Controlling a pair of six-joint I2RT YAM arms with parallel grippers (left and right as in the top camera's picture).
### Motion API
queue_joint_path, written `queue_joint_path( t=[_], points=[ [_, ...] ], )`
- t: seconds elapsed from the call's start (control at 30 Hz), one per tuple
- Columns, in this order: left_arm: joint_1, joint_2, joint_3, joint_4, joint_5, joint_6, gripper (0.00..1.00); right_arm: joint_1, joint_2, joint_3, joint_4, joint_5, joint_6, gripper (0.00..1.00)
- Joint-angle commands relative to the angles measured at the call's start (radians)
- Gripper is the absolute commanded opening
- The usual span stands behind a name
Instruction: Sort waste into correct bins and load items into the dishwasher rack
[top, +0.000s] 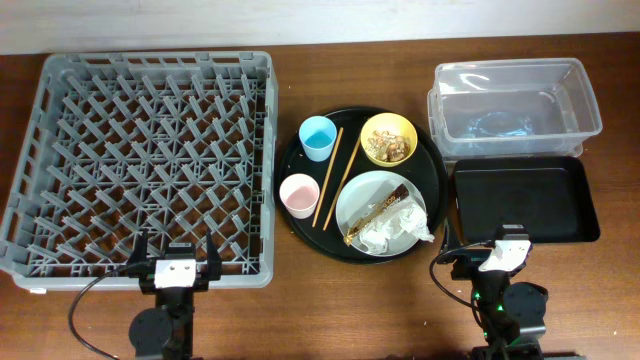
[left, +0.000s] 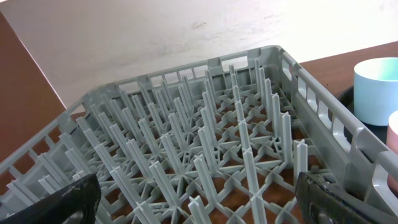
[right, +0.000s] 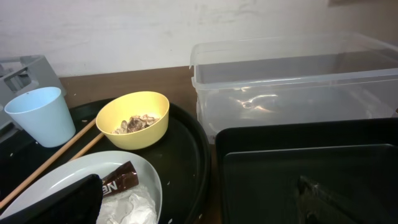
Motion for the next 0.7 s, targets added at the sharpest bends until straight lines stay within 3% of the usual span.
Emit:
queue_joint_path(
  t=[0.0,0.67],
  points=[
    [0.005,-0.009,-0.007,0.002,0.011,0.016,1.00,-0.006,-0.001,-0.009,-0.002,-0.002,0.003,0.98],
    [0.005,-0.009,-0.007,0.002,0.011,0.016,1.00,-0.006,0.000,-0.009,-0.002,0.005,0.003,0.98]
  ],
)
